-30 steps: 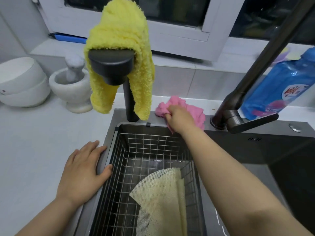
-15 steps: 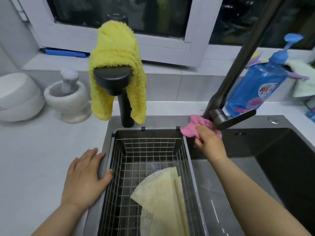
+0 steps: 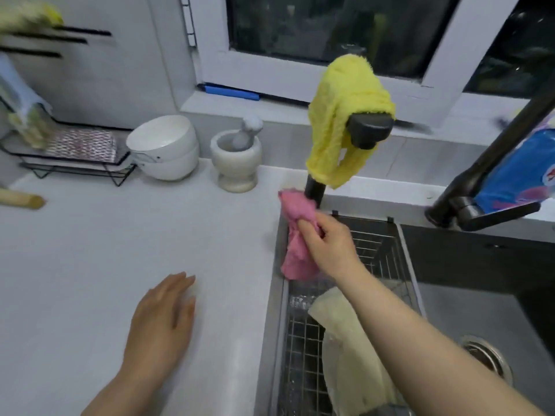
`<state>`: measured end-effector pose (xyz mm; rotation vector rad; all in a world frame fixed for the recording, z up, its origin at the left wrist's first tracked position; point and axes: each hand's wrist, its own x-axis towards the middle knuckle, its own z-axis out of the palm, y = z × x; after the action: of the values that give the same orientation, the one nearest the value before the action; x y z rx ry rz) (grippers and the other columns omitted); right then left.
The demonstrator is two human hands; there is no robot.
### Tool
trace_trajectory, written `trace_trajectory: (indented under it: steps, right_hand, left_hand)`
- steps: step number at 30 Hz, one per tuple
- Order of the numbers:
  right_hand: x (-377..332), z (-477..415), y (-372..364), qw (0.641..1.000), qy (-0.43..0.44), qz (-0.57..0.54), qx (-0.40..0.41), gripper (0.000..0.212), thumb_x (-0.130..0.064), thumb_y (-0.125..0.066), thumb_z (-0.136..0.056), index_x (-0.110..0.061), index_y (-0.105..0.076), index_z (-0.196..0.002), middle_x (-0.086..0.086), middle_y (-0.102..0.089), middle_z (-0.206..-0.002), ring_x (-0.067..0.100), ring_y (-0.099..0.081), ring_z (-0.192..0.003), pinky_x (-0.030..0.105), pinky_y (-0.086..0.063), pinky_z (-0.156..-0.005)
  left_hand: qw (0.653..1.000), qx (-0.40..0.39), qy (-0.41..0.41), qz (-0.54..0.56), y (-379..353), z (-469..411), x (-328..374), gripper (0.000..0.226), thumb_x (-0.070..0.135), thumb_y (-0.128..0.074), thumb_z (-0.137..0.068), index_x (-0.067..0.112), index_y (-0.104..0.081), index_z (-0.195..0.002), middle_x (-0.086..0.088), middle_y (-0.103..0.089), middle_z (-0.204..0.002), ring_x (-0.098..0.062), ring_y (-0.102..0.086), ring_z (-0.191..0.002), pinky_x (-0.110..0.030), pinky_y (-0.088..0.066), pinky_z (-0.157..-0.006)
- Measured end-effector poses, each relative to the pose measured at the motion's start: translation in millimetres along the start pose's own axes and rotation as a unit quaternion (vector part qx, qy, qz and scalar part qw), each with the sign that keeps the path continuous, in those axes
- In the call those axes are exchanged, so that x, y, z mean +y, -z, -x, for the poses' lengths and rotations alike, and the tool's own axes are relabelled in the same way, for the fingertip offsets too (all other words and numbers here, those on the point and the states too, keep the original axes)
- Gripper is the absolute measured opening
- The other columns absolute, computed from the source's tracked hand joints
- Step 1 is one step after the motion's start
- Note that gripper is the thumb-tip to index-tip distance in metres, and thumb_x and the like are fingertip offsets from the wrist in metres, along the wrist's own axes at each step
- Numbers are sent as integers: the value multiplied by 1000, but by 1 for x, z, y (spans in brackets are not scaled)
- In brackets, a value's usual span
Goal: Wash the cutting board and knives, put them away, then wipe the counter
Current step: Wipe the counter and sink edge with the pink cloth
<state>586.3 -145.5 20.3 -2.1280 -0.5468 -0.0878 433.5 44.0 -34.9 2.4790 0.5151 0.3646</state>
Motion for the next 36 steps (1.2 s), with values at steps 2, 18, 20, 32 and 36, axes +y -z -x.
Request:
trace_trajectory:
  steps: [2,18,20,32,36]
  right_hand:
    - [-6,1,-34,975,43,120,-182,45,-30,-50,-93,-6,-49,-131,13,-44,-142,16,-36,-130,22,-25,-103]
    - [-62,132,-100,897,146,207,-361,59,-32,-40,-95,-23,-15,-148,2,5,-158,22,14,-144,30,29,-102]
    - [-64,142,-92,905,143,182,-357,56,-21,-47,-90,-19,-31,-143,3,-6,-158,24,4,-145,31,18,-111]
    - [-16,281,34,896,233,132,-354,48,-1,-59,-76,-5,-58,-124,16,-49,-138,33,-31,-136,44,-11,-116]
    - [36,323,119,928,101,188,-306,66,-35,-26,-73,-16,-51,-132,7,-35,-148,24,-15,-142,40,10,-111]
  left_hand:
    - [1000,3,20,-6,5,16,-19,78,51,-21,-71,2,-62,-115,-17,-58,-125,-35,-49,-122,-36,-29,-101]
    - [994,-26,27,104,19,36,-21,57,35,-31,-78,9,-57,-122,-7,-44,-140,-22,-37,-131,-22,-19,-106]
    - [994,-42,6,99,23,51,-14,53,35,-35,-79,10,-60,-119,-1,-47,-135,-19,-39,-129,-22,-21,-104]
    - [971,-138,-133,144,-9,175,121,59,60,-26,-70,33,-49,-117,22,-44,-120,0,-39,-117,0,-22,-93]
    - [968,-196,-156,26,-49,199,146,74,57,-22,-75,17,-44,-133,2,-39,-143,-7,-35,-128,-14,-20,-102]
